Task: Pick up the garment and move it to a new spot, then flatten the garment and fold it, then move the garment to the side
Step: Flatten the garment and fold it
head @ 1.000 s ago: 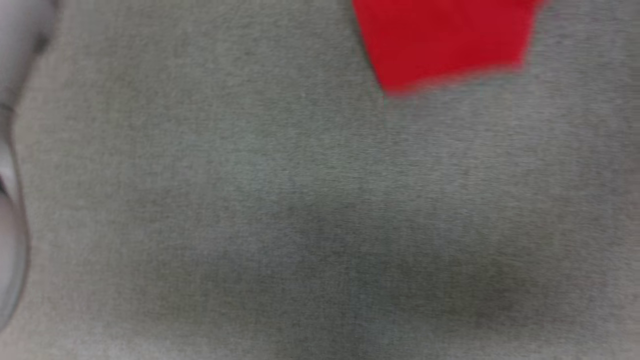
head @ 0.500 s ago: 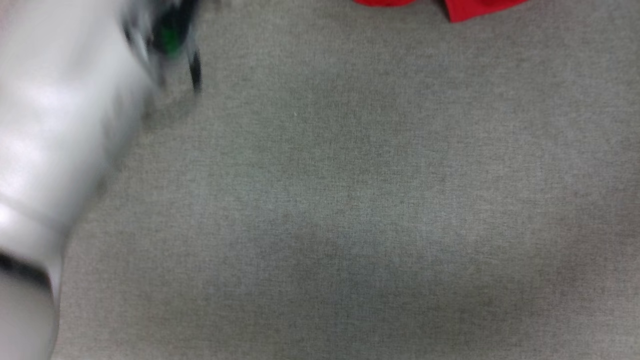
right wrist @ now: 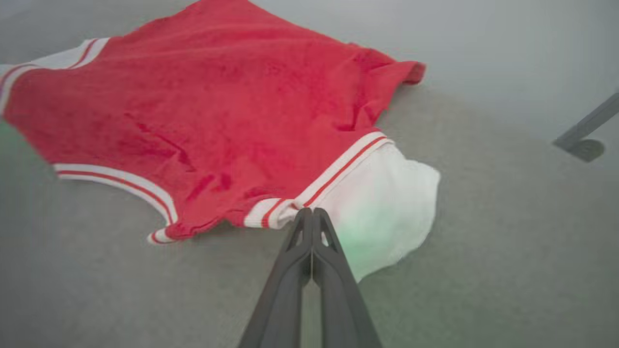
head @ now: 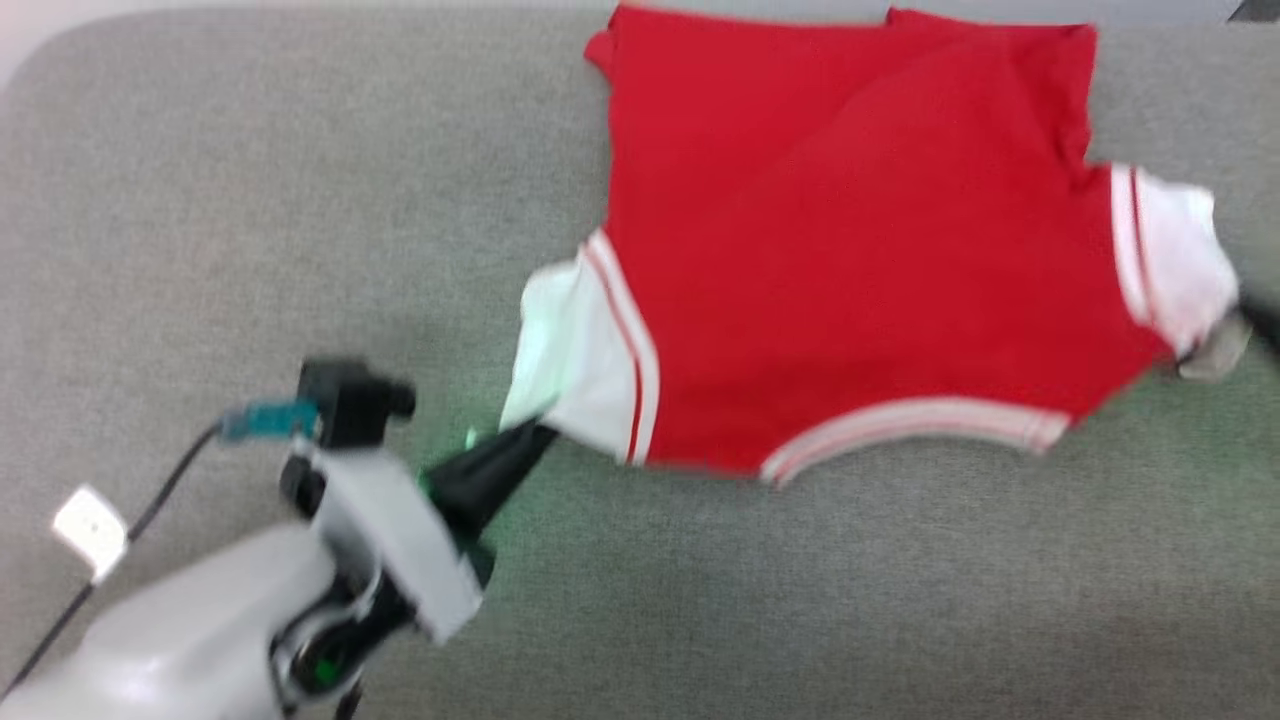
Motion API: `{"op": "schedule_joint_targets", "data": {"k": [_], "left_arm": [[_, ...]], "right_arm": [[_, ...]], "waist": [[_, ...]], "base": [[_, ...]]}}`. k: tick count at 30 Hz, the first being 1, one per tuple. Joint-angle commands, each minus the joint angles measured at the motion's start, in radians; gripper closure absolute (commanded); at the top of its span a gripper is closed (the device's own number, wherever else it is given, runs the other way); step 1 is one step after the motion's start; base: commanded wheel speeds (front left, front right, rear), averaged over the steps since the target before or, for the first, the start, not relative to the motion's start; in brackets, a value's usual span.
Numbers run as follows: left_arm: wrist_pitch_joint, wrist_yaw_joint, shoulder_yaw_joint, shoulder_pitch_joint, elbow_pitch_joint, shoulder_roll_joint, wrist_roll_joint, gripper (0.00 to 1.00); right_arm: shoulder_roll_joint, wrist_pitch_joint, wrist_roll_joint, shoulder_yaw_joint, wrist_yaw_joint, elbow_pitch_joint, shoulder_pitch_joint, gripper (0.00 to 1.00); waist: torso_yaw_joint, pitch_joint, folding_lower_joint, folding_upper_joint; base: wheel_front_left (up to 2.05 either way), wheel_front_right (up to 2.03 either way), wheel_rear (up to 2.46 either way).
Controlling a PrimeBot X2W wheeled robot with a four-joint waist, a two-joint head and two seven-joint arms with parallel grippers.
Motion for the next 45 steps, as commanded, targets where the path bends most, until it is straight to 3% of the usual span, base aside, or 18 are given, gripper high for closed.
{"op": "schedule_joint_targets", "data": {"k": [1, 11, 26, 29, 33, 39, 45], "left_arm": [[-0.004, 0.0, -0.003, 0.045, -0.034, 0.033, 0.002, 1.0], [0.038, 0.002, -0.024, 0.22, -0.183, 0.161, 0.028, 1.0], [0.121, 0.09, -0.027, 0.372, -0.456, 0.357, -0.059, 1.0], [0.135, 0.1, -0.028, 0.36, -0.442, 0.329, -0.05, 1.0], [0.122, 0.077, -0.017, 0.339, -0.363, 0.241, -0.057, 1.0], [0.125, 0.054, -0.02, 0.329, -0.185, 0.111, -0.043, 1.0], [0.12, 0.037, -0.022, 0.331, -0.079, 0.041, -0.047, 1.0]], "right_arm": [[-0.029, 0.02, 0.006, 0.004, -0.002, -0.054, 0.063, 1.0], [-0.137, 0.121, 0.049, 0.009, -0.001, -0.319, 0.317, 1.0], [-0.23, 0.259, 0.109, 0.0, -0.002, -0.522, 0.536, 1.0], [-0.226, 0.241, 0.073, -0.026, -0.001, -0.485, 0.533, 1.0], [-0.162, 0.226, 0.02, -0.057, -0.002, -0.395, 0.526, 1.0], [-0.035, 0.264, -0.095, -0.064, -0.002, -0.241, 0.519, 1.0], [0.098, 0.26, -0.162, -0.078, -0.005, -0.13, 0.518, 1.0]], "waist": [[-0.01, -0.024, 0.0, 0.0], [-0.028, -0.044, 0.0, 0.0], [-0.019, -0.044, 0.0, 0.0], [-0.014, -0.037, 0.0, 0.0], [-0.013, -0.031, 0.0, 0.0], [-0.013, -0.021, 0.0, 0.0], [-0.019, -0.007, 0.0, 0.0]], "base": [[0.0, 0.0, 0.0], [0.0, 0.0, 0.0], [0.0, 0.0, 0.0], [0.0, 0.0, 0.0], [0.0, 0.0, 0.0], [0.0, 0.0, 0.0], [0.0, 0.0, 0.0]]}}
